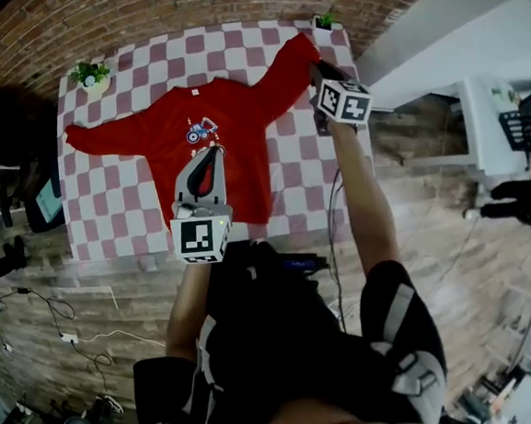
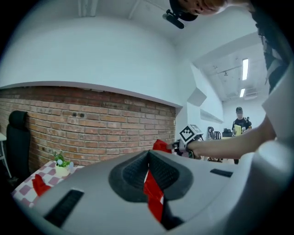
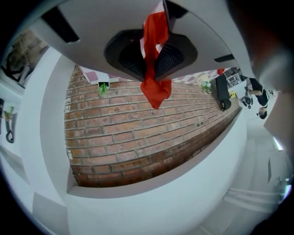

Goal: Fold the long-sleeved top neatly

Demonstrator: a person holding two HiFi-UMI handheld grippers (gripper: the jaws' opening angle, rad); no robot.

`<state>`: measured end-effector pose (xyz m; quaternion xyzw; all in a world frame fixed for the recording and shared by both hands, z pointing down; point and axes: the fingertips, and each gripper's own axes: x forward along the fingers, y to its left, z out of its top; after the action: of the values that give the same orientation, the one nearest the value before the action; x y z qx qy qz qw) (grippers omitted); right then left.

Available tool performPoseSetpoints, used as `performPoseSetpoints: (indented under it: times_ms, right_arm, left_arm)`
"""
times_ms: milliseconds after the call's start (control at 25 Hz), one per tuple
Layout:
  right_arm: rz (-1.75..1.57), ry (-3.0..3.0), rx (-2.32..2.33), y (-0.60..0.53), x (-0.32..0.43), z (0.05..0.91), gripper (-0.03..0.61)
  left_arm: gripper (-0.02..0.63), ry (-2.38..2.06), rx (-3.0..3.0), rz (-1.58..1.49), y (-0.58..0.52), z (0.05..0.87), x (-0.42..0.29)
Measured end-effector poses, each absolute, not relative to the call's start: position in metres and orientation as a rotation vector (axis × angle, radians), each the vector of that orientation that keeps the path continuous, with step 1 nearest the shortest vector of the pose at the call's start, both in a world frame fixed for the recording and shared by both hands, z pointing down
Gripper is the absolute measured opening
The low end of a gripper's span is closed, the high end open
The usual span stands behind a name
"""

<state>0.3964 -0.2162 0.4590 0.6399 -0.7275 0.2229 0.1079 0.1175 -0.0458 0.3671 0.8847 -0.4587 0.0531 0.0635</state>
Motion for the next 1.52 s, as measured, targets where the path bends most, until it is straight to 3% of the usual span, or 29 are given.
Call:
performPoseSetpoints:
  times_ms: [800,1120,1520]
  right_arm:
    - [0.427,-2.378,1.587,-0.125,0.177,0.398,0.064]
    - [0.397,-2.326,1.512,-0.077,0.079,0.444,0.064]
    - [0.382,-2.242,1.427,-0.017,-0.016,0.566,0.064]
  left_arm:
    - [0.006,-1.686,2.499,0.168,0.032,0.352,-0.075]
    - [0.006,-1.656,2.488,0.169,0.052,0.366,-0.15]
    - [0.007,-1.599,2.489,0.169,0.07,0.392,-0.204]
